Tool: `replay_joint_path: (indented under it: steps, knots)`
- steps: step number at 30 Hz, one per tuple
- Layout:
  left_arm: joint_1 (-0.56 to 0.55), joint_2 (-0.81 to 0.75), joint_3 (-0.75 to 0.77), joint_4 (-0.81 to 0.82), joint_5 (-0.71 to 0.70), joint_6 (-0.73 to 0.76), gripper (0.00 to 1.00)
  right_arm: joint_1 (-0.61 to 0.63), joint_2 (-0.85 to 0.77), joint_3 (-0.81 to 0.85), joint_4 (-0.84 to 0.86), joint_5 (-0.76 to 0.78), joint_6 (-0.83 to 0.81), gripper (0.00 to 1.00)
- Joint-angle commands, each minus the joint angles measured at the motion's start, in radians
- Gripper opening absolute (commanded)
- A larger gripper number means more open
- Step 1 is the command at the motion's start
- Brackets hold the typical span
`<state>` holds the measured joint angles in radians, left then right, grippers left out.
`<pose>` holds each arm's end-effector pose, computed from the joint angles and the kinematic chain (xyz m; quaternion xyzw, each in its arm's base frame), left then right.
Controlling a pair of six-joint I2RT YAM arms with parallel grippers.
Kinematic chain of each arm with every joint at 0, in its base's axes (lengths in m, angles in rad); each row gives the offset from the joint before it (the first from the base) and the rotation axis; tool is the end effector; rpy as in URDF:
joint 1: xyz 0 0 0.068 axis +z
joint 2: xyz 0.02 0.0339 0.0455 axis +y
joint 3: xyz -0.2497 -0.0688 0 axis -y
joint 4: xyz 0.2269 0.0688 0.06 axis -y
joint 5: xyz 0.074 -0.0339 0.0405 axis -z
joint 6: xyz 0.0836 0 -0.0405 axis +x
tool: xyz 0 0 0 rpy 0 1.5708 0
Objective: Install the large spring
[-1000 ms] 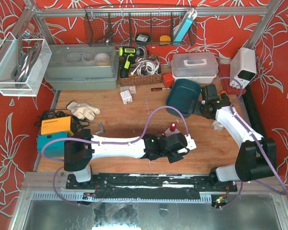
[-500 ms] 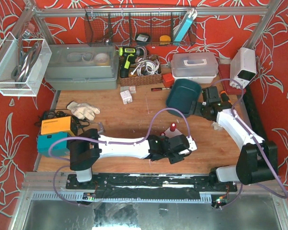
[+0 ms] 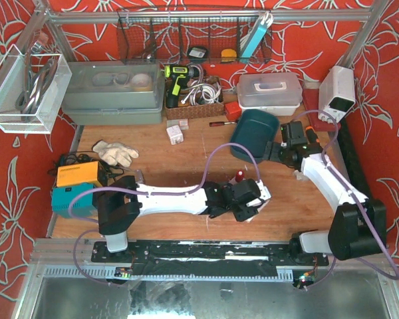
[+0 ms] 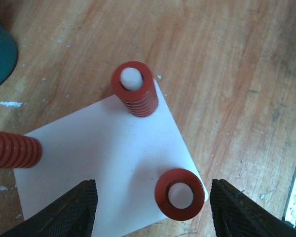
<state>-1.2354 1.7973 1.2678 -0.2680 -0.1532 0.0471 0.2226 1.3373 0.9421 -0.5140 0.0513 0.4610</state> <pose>0.1475 -0.3845 0.1819 0.5293 0.7573 -0.1517 0.3512 0.2852 0.0602 0.2002 0.1207 0.9378 0.0860 0.3140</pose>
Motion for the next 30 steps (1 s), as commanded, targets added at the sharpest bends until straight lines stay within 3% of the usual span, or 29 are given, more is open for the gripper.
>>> replay_joint_path:
  steps: [1,8,11,14,21,25,30]
  knots:
    - [0.024,-0.091,-0.009,0.054,-0.047,-0.049,0.66,-0.005,-0.069,-0.033,0.014,-0.005,-0.045,0.97]
    - [0.195,-0.33,-0.231,0.262,-0.183,-0.209,0.81,0.004,-0.219,-0.149,0.122,0.058,-0.161,0.98]
    - [0.323,-0.426,-0.366,0.397,-0.202,-0.232,0.99,0.004,-0.303,-0.231,0.207,0.167,-0.221,0.99]
    - [0.403,-0.507,-0.522,0.58,-0.337,-0.165,1.0,0.004,-0.357,-0.301,0.317,0.225,-0.3,0.99]
    - [0.598,-0.526,-0.805,0.952,-0.369,0.175,1.0,0.004,-0.324,-0.46,0.627,0.271,-0.381,0.99]
    - [0.749,-0.44,-0.804,0.912,-0.384,0.097,1.0,0.004,-0.195,-0.497,0.818,0.302,-0.425,0.99]
    - [0.892,-0.382,-0.839,0.984,-0.253,0.053,1.0,0.001,-0.033,-0.493,0.947,0.328,-0.48,0.99]
